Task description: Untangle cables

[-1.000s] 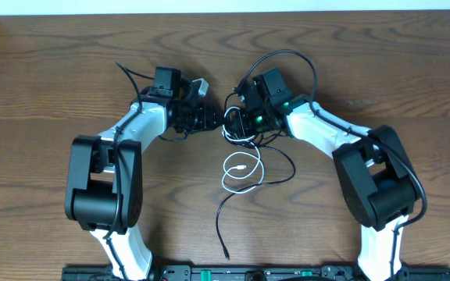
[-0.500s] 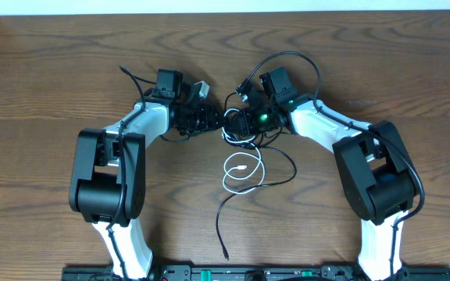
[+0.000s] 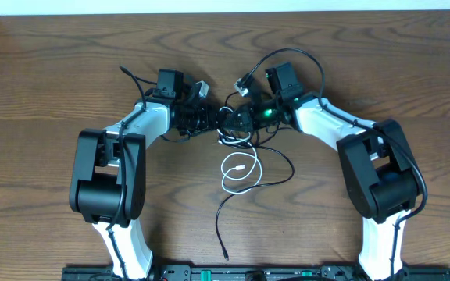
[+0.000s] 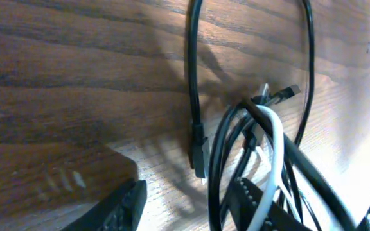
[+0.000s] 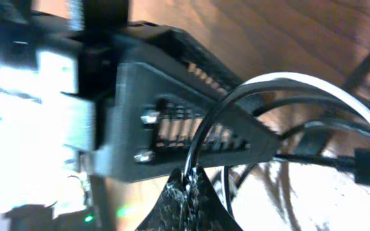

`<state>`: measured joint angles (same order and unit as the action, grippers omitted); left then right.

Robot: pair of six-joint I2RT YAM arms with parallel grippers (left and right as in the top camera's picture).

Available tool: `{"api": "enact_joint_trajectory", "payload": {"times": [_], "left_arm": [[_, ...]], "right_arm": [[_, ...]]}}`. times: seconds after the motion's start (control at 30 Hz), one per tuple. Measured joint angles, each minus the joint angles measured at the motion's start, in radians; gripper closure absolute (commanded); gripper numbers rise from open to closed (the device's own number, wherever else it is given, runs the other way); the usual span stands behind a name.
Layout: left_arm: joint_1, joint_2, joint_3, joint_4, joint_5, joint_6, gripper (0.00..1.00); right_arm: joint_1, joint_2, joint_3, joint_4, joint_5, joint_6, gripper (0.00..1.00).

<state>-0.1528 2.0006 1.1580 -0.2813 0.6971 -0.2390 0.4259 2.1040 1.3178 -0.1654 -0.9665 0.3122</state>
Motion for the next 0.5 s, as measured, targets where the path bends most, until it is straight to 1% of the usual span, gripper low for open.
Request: {"api": "enact_joint_trajectory", "payload": {"times": [0.03,0.07,0.1,0.2,0.23,0.3,0.5], "left_arm": [[0.000,0.000,0.000,-0.002,-0.008,-0.005,0.70],[0.000,0.000,0.000,-0.003,-0.020,-0.009,0.74],[0.000,0.000,0.000,-0.006,-0.034,-0.008,0.77],[0.000,0.000,-0.001,-0.008,-0.056,-0.013,0.81],[0.000,0.000,-0.001,-0.008,-0.066,-0.013,0.87],[0.000,0.000,-0.001,-0.009,-0.075,-0.018,0.92],[0.004,0.001,-0.001,-0.023,-0.079,-0.019,0.93]], "right_arm": [[-0.005,0.000,0.000,0.006,-0.020,-0.001,0.99],[-0.010,0.000,0.000,0.011,-0.040,-0.002,0.99],[-0.016,0.000,0.000,0.018,-0.061,-0.002,0.99],[-0.029,0.000,0.000,0.025,-0.100,-0.001,0.99],[-0.034,0.000,0.000,0.025,-0.111,0.000,0.99],[-0.040,0.000,0.000,0.025,-0.122,0.000,0.99],[-0.059,0.000,0.000,0.032,-0.142,0.019,0.99]]}}
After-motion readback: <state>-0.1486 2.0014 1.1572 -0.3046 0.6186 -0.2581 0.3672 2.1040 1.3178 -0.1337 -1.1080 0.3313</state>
